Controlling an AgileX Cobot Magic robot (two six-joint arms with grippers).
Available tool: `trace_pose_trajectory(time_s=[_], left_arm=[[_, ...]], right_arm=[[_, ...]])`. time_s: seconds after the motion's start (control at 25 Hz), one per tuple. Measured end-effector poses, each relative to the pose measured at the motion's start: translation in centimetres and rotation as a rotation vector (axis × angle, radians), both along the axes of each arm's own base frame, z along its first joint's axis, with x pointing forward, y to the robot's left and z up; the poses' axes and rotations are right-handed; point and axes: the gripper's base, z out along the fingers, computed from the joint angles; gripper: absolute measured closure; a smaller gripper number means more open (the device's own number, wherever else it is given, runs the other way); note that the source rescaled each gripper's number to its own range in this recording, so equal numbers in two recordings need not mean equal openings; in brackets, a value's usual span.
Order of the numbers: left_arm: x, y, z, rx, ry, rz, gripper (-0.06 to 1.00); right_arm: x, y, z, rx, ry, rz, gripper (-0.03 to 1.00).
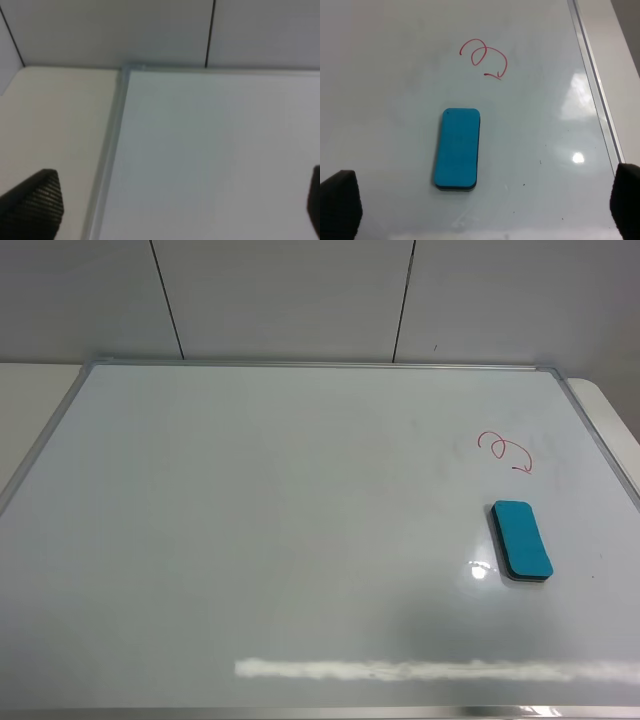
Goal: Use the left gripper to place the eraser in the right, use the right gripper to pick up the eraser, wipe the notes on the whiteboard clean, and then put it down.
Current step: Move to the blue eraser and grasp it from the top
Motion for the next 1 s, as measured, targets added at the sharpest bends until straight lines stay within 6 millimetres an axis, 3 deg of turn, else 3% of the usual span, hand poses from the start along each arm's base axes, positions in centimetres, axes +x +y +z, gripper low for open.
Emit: trace_pose_trajectory(time_s=[0.2,0.44,0.68,1.0], left_arm=[[-2.7,-0.7,-1.0,-0.013,0.124,-0.031,-0.05],[-4.4,-1.0,-2.0,-0.010,0.198,-0.091,-0.05],[-5.4,-1.1,-3.5,0.003,0.137,-0.143,-0.05],[-5.5,-1.0,-3.5,0.005,0.121,-0.165,-0.05]], right_arm=[[0.0,0.0,0.0,0.000,0.000,0.000,-0.03],[0.0,0.0,0.0,0.000,0.000,0.000,-0.03],[0.0,0.0,0.0,0.000,0.000,0.000,-0.03],[0.0,0.0,0.0,0.000,0.000,0.000,-0.03]])
